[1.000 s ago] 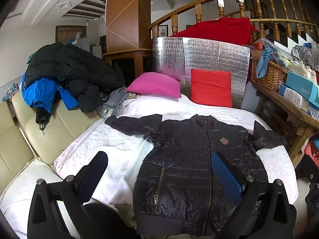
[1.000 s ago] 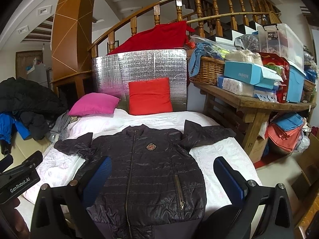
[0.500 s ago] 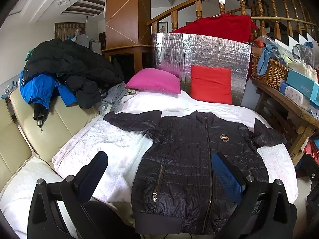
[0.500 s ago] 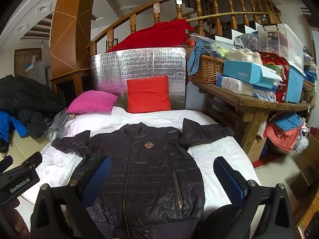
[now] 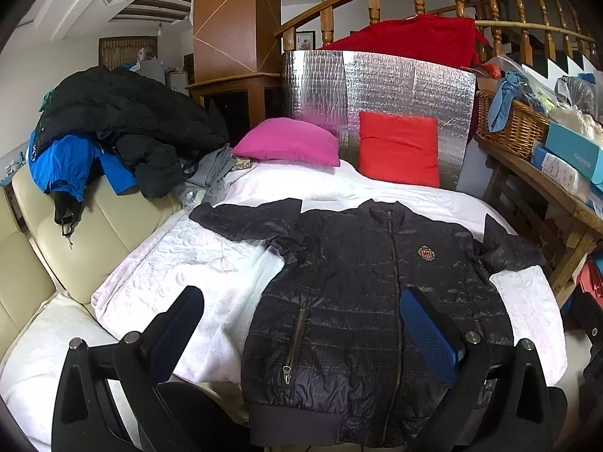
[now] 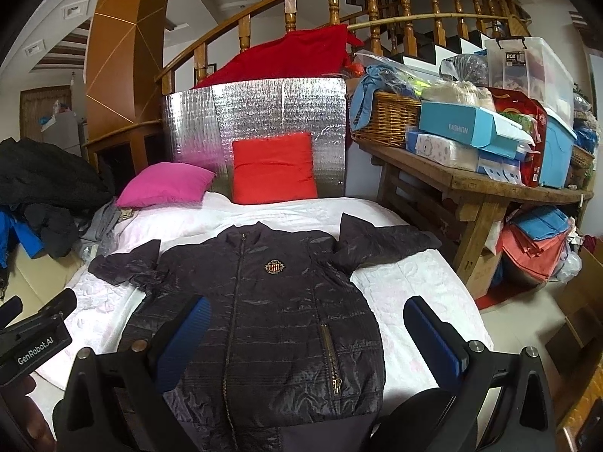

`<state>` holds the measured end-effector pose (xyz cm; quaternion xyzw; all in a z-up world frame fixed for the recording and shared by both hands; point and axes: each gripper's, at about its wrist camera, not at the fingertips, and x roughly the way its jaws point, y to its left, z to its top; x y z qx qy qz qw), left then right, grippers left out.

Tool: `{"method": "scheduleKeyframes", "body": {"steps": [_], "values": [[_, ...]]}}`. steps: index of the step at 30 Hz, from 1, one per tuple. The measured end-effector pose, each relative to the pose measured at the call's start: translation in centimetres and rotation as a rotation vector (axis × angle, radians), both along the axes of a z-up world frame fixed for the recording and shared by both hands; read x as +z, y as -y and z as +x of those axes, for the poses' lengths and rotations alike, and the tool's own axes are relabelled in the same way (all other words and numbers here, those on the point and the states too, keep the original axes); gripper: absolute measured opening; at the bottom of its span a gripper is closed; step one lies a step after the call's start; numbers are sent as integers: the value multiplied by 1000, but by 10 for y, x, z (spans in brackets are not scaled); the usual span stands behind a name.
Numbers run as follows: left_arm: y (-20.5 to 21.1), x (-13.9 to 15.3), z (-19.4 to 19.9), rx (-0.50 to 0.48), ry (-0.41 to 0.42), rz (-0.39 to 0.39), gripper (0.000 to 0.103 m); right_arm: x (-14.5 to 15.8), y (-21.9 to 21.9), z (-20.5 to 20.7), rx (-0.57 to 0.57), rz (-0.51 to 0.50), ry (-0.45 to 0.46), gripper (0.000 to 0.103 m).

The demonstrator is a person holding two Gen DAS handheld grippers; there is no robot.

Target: Fold large clothes

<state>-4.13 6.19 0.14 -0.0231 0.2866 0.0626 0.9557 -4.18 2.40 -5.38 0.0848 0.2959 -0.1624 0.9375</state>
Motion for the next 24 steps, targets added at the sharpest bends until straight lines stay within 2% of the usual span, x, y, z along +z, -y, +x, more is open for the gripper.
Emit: {"method": "scheduleKeyframes", "body": {"steps": [9, 15, 20, 24], "values": [[6, -11, 28, -3, -34, 5, 103, -16, 7, 25, -11, 3, -42, 103], [11, -26, 62, -4, -79, 8, 103, -29, 19, 54, -25, 8, -71, 103], [17, -56, 126, -80, -205, -63, 103, -50, 53, 93, -26, 93, -78, 103], [21, -91, 190, -49, -261, -73, 103, -70, 118, 129, -57, 208, -17, 103]]}}
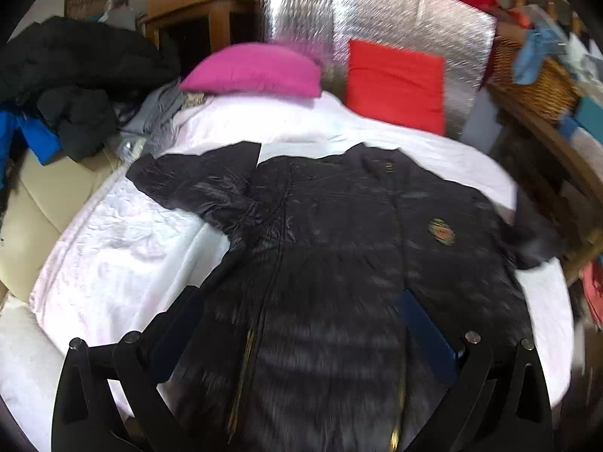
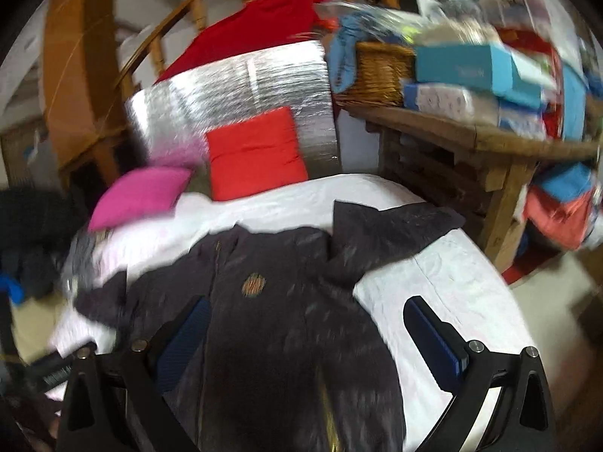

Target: Fold large clothes

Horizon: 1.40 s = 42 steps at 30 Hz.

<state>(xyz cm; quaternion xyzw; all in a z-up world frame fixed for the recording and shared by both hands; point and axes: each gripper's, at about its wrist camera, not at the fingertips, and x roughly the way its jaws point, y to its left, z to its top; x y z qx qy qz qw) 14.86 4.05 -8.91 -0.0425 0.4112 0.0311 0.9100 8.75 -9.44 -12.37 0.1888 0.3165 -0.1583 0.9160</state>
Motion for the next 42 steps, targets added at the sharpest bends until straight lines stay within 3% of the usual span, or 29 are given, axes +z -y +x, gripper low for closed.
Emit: {"method": "scheduleKeyframes", "body": {"steps": [2, 6, 9, 12, 16, 19, 23, 25, 26, 27, 28, 31, 34, 37, 42], "values": [[2, -16, 30, 35, 5, 23, 103, -20, 52, 19, -19, 129, 44, 103], [14, -46, 71, 35, 67, 143, 103, -78, 163, 51, -126, 392, 149, 103], [13, -67, 83, 4, 64, 119, 103, -135, 244, 76, -240, 577, 183, 103], [16, -78, 97, -37, 13, 89, 103, -186, 295, 96, -324, 714, 205, 103], [24, -75, 101, -70, 67, 106, 103, -224, 328, 112, -408, 759, 201, 102], [29, -78, 102, -104, 62, 99, 103, -241, 346, 125, -450, 755, 179, 98], [32, -89, 112, -136, 22, 92, 103, -263, 368, 138, -496, 767, 136, 76], [35, -99, 116, -147, -17, 123, 103, -264, 371, 147, -501, 714, 112, 74], [36, -103, 116, -149, -28, 131, 103, -263, 371, 152, -494, 686, 99, 64], [37, -110, 119, -152, -57, 143, 103, -264, 371, 158, -489, 658, 76, 41], [38, -115, 121, -154, -79, 145, 103, -266, 370, 161, -484, 646, 61, 30], [37, -119, 124, -149, -117, 126, 103, -266, 365, 163, -482, 639, 72, 23], [32, -111, 119, -139, -87, 110, 103, -243, 349, 167, -436, 592, 126, 20], [23, -99, 114, -116, -48, 104, 103, -206, 325, 172, -381, 548, 192, 19], [-5, -88, 114, -50, -30, 31, 103, -145, 264, 173, -240, 510, 276, 19]]}}
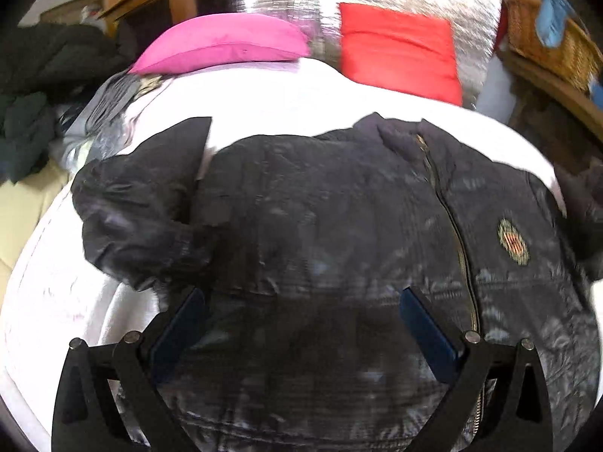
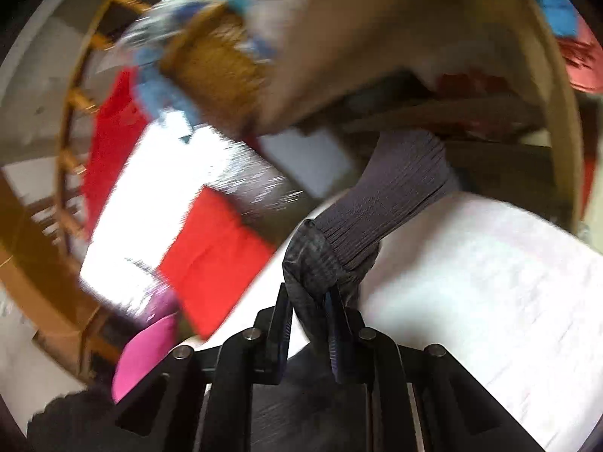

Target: Fold large clothes

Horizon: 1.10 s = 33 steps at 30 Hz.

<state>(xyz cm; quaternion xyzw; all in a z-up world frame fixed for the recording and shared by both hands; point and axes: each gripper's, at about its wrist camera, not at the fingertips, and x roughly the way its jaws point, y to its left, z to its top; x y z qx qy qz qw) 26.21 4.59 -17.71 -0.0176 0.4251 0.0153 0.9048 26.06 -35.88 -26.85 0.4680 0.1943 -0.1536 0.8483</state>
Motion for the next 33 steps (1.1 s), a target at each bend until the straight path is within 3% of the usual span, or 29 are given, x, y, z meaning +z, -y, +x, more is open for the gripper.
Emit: {"method": "scheduleKeyframes", "body": {"steps": [6, 10, 16, 21, 22, 23, 24, 25, 26, 29, 33], "values": [[-29, 7, -1, 62, 3, -83, 103, 44, -106, 0, 188, -13, 78, 18], [-48, 15, -5, 93, 16, -117, 103, 56, -178, 6, 333, -26, 108, 18], [-83, 19, -10, 205, 37, -173, 103, 39, -274, 19, 566, -4, 113, 18], [-105, 22, -16, 282, 57, -174, 103, 6, -335, 37, 776, 78, 28, 20], [-108, 22, -17, 302, 65, -169, 103, 1, -340, 41, 799, 86, 13, 22], [-111, 22, -19, 322, 75, -167, 103, -6, -347, 43, 838, 101, -17, 37], [-114, 22, -19, 337, 82, -172, 103, -6, -354, 46, 865, 119, -33, 72], [-116, 21, -20, 344, 83, -179, 103, -9, -357, 44, 894, 153, -46, 86], [-117, 19, -18, 340, 70, -191, 103, -8, -357, 35, 902, 192, -33, 91], [-110, 13, -10, 290, 17, -243, 103, 6, -346, 23, 921, 174, 25, 91], [-89, 20, -8, 190, 47, -307, 103, 25, -302, 5, 755, 57, 11, 91]]}}
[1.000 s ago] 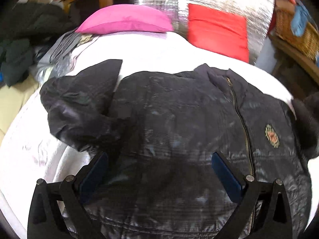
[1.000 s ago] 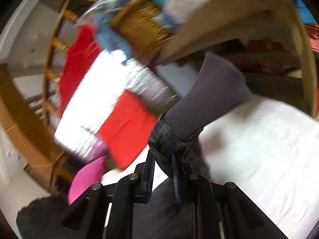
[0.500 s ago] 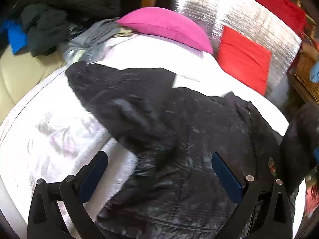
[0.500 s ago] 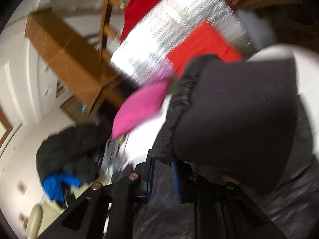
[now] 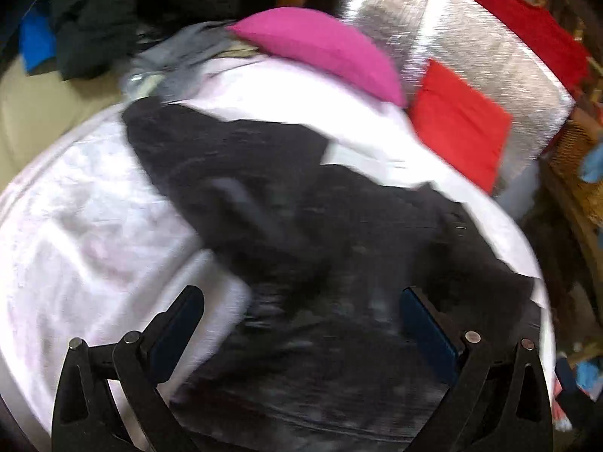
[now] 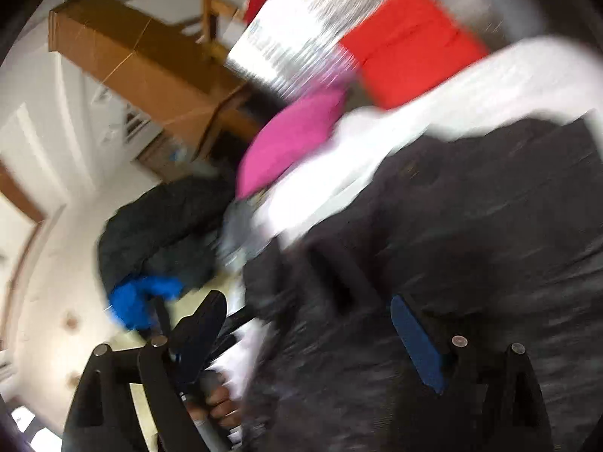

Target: Fold large clothes

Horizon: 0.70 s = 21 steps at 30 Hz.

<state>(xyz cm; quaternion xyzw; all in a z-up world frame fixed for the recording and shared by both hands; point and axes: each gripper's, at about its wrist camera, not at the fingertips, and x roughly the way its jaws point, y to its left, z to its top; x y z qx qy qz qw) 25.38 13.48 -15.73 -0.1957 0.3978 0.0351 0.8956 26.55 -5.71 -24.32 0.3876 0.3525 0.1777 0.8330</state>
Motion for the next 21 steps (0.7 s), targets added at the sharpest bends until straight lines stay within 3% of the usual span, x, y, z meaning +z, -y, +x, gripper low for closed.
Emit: {"method": "scheduleKeyframes", "body": {"steps": [3, 6, 10, 15, 19, 21], "values": [[27, 8, 1, -128, 49, -38, 103, -4, 48, -3, -178, -134, -74, 90], [51, 17, -4, -251, 104, -129, 103, -21, 93, -1, -322, -241, -152, 89], [93, 31, -11, -337, 172, -108, 103, -47, 127, 10, -386, -203, -248, 88], [147, 19, 12, -354, 48, -5, 103, -70, 149, 23, -429, -232, -313, 88], [156, 2, 37, -290, -37, 65, 103, -86, 156, 33, -407, -147, -301, 85], [152, -7, 46, -257, -75, 84, 100, -92, 152, 40, -379, -161, -318, 69]]}}
